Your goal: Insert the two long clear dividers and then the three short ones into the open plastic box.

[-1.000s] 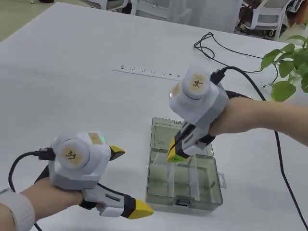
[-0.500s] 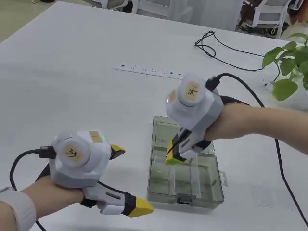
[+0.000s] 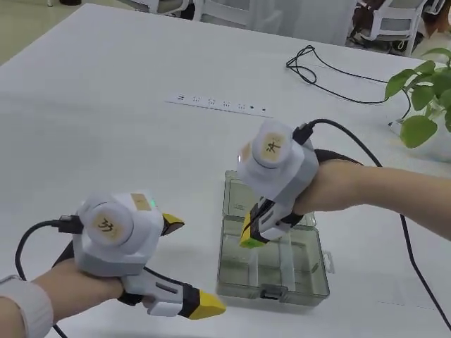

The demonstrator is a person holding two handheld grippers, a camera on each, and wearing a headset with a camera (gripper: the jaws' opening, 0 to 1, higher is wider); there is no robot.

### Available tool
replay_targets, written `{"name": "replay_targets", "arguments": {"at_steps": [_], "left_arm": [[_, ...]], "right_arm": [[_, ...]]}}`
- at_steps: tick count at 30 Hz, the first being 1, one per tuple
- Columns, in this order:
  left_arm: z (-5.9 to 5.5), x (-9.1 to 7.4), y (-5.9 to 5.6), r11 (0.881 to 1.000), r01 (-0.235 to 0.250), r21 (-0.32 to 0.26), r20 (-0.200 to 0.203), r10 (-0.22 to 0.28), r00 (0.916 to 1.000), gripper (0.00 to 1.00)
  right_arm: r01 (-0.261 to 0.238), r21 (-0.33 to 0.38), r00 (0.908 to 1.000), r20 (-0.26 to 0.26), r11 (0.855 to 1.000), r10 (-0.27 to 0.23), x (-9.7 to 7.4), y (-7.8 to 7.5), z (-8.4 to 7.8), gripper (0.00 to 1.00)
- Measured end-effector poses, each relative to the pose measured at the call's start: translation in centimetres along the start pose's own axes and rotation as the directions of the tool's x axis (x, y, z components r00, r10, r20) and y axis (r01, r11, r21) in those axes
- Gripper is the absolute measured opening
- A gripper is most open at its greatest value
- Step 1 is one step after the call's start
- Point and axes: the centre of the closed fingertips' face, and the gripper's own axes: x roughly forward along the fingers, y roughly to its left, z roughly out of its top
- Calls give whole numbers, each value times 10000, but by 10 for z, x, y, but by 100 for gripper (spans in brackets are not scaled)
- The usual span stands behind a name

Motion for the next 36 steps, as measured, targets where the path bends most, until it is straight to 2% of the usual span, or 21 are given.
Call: {"name": "replay_targets", "arguments": {"at_steps": [20, 36], "left_arm": [[2, -2, 1, 9999, 19, 108, -73, -18, 10000, 92], [7, -1, 0, 9997, 2, 250, -39, -1, 10000, 91]], "right_arm": [[-24, -49, 9983, -586, 10000, 21, 18, -2, -6, 2], [22, -153, 9980, -639, 9999, -32, 17, -2, -6, 2]]}}
